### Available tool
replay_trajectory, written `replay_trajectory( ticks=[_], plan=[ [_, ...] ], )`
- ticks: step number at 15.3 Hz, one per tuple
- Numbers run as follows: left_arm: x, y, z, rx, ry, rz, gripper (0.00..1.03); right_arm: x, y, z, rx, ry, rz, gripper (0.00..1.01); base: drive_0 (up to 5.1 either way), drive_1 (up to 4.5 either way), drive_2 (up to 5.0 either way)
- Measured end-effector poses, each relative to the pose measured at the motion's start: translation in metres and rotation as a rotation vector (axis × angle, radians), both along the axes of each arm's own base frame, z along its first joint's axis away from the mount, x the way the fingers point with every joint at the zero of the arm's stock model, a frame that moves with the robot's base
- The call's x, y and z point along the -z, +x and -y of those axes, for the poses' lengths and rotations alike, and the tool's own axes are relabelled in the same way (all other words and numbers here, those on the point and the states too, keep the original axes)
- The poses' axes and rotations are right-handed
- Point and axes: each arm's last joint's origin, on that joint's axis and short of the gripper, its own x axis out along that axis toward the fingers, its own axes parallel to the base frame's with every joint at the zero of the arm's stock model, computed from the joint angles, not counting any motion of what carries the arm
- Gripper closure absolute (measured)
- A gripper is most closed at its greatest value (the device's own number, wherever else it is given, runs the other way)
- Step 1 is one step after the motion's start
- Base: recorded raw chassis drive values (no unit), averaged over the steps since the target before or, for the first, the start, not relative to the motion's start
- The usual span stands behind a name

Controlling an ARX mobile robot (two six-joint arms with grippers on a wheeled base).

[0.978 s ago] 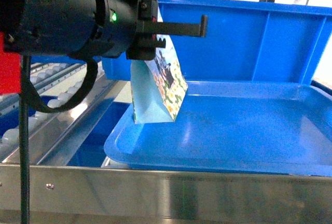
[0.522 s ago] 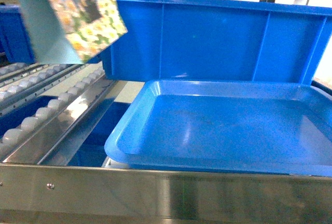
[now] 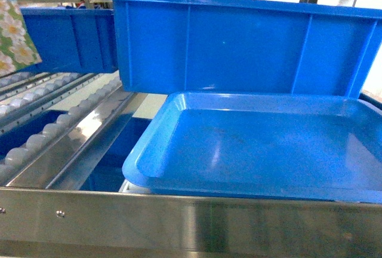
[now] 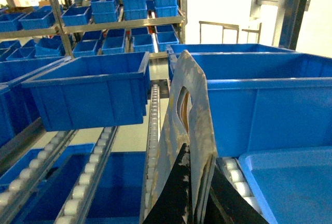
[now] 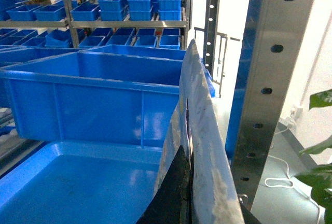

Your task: Move flower gift bag to table near conveyor

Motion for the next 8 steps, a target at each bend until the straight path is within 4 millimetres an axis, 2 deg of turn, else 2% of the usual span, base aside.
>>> replay_trajectory(
  ticks=[2, 6, 8],
  plan=[
    [0.0003, 0.001, 0.0007, 0.007, 0.001, -0.005, 1.01, 0.001, 0.0002, 0.0001, 0.003, 0.0, -0.005, 0.99, -4.8, 2.64, 2.6],
    [0.0006, 0.0013, 0.0006, 0.008, 0.001, -0.007, 1.01, 0.0013, 0.001, 0.0001, 0.002, 0.0, -0.008, 0.99, -4.3, 2.07, 3.9],
    [0.0006, 0.0014, 0.0006, 0.008, 0.001, -0.007, 1.01, 0.0013, 0.001, 0.0001, 0.002, 0.0, -0.008, 0.99, -4.5, 0.95, 4.0]
  ],
)
